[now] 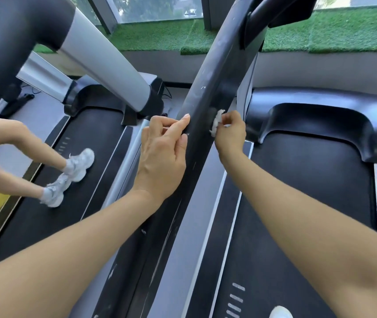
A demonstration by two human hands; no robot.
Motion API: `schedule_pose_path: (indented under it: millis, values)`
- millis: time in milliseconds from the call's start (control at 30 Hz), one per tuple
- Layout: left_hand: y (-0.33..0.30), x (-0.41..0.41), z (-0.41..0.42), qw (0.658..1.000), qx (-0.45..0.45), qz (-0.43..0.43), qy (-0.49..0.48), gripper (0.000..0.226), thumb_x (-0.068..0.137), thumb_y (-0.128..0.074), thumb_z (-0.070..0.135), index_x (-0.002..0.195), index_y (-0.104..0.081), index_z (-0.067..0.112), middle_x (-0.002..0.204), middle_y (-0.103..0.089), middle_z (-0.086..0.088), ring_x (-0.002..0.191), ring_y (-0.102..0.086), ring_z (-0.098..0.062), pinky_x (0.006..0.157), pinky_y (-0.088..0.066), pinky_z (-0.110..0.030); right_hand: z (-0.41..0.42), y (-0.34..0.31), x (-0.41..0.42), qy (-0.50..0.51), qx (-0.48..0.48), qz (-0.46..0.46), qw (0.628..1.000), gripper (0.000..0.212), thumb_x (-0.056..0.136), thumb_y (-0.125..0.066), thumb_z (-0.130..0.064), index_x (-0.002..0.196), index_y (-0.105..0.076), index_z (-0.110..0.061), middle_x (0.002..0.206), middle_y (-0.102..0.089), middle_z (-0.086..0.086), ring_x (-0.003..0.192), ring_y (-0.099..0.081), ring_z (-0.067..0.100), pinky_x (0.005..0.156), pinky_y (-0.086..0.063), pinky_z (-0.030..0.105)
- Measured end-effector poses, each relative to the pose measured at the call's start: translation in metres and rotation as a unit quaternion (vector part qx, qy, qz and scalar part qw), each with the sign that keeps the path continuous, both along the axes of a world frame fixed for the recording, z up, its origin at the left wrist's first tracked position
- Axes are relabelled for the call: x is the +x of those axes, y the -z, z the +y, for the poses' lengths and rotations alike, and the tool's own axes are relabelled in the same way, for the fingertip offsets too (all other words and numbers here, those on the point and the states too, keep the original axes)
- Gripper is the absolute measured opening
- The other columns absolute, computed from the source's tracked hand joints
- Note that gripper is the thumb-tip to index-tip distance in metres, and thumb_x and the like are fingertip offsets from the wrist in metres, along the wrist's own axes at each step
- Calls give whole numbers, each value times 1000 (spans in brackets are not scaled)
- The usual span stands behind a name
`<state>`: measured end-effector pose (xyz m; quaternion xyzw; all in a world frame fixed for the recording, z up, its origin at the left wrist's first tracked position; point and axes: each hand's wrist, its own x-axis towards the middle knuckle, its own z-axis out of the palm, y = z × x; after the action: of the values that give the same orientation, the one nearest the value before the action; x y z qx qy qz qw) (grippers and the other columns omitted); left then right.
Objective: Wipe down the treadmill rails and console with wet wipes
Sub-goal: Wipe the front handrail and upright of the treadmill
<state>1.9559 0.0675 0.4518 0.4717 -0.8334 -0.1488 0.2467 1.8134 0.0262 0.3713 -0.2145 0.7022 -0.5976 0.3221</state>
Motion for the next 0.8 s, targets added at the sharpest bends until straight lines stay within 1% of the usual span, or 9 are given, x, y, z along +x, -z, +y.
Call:
schedule_pose_path:
  millis: [67,133,267,400,467,567,633,733,800]
  values:
    - [0,0,0,1000,1,1,-2,39,100,-43,17,138,-50,19,111,-37,9,103,-32,-10,93,-30,-14,13,-4,12,12,-4,4,1000,21,93,-43,-2,75,-44,-13,71,-51,-1,69,-51,19,56,-42,18]
    - [0,0,0,1000,1,4,-2,39,99,-43,17,137,-50,20,111,-37,10,103,-33,-12,95,-28,-17,48,-2,43,-6,-44,5,999,27,93,-42,0,71,-43,-17,70,-55,7,64,-51,20,52,-41,14]
    - [1,1,-1,1000,-10,3,2,41,97,-40,21,136,-51,19,111,-38,10,102,-34,-13,95,-30,-20,109,2,89,-124,-60,10,990,31,89,-42,4,72,-44,-22,75,-56,14,69,-51,25,65,-46,35]
    - [1,1,-1,1000,-10,5,1,39,99,-42,18,136,-52,18,111,-38,9,100,-31,-8,92,-28,-8,69,-2,56,-67,-42,-24,997,34,88,-37,7,66,-40,-19,68,-54,4,61,-47,17,56,-44,22]
    - [1,1,0,1000,-6,6,1,38,99,-44,16,137,-51,18,111,-39,8,100,-30,-6,91,-27,-4,41,5,33,-34,-3,-39,999,31,88,-36,6,67,-40,-17,74,-56,3,64,-46,18,58,-43,25]
    - [1,1,0,1000,-5,10,2,38,99,-44,16,137,-51,18,110,-38,9,100,-30,-5,91,-28,-6,36,7,36,-9,44,9,999,31,85,-36,5,66,-38,-19,85,-62,8,68,-50,21,57,-40,21]
    - [1,1,0,1000,-7,14,4,38,99,-43,16,137,-51,19,110,-38,10,100,-30,-5,93,-29,-10,61,0,58,-18,6,1,1000,33,86,-38,4,64,-38,-20,80,-61,9,63,-50,20,53,-41,18]
    - [2,2,-2,1000,-17,10,5,39,98,-42,18,136,-51,19,110,-38,10,100,-30,-6,92,-29,-11,104,-10,92,-90,-49,-8,995,30,89,-42,0,70,-43,-23,79,-57,9,69,-51,26,61,-48,34]
    - [2,2,-1,1000,-16,9,2,39,98,-42,17,136,-51,19,111,-38,10,99,-30,-6,91,-28,-7,112,-15,95,-96,-62,-1,993,32,88,-42,5,70,-44,-22,77,-55,8,69,-51,25,61,-48,33]
